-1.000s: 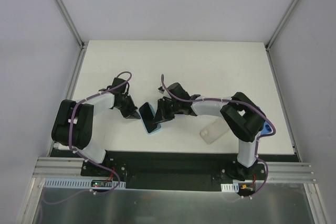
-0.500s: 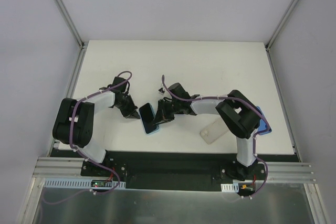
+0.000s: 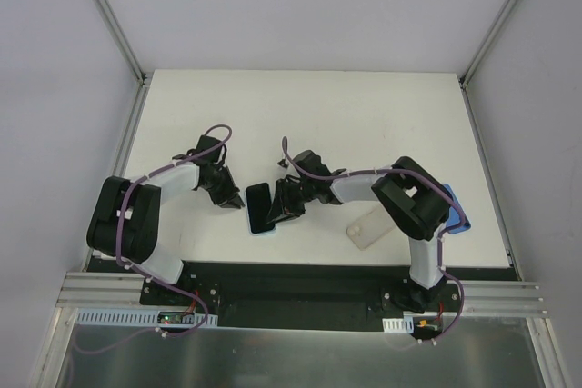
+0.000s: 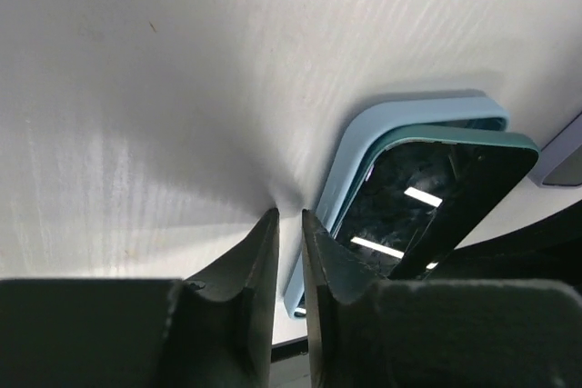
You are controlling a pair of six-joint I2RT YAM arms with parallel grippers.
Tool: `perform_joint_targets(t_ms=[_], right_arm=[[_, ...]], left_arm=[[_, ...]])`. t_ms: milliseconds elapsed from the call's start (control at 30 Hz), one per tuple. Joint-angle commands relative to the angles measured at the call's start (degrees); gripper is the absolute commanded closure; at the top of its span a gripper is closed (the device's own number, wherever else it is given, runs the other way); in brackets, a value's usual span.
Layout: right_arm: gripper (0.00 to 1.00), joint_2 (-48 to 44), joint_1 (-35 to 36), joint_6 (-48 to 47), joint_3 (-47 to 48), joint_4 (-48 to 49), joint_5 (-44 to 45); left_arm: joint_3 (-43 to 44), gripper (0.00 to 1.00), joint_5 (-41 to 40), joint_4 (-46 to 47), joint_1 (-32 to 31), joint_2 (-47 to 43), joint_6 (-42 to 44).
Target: Put the phone into the phone case
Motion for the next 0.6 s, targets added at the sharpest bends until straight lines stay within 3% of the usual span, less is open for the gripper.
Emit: perform_joint_targets(t_ms=[0,167,300,567], right_arm=[[0.73,-3.17,0.37,0.64,-1.13,0.07,1.46],[0.62,-6.06,0.29,0.20,-2.53,-2.47,2.87],[0.53,-6.86,0.02,0.63,-2.71,-2.74,1.73],[0.48,-11.16,-0.42,-2.87,-1.48,-10.83,7.42]], left_arm=[[-1.44,0.77,-0.42,-0.71,-1.51,-2.55,2.02],[-1.53,0.57,-0.78,-0.10,-3.00,-4.48,2.81],[-1.01,0.55,0.10,0.69,-3.36,-3.96,3.51],[-1.62,0.55,3.01,2.98,-3.62,-2.90,3.69]])
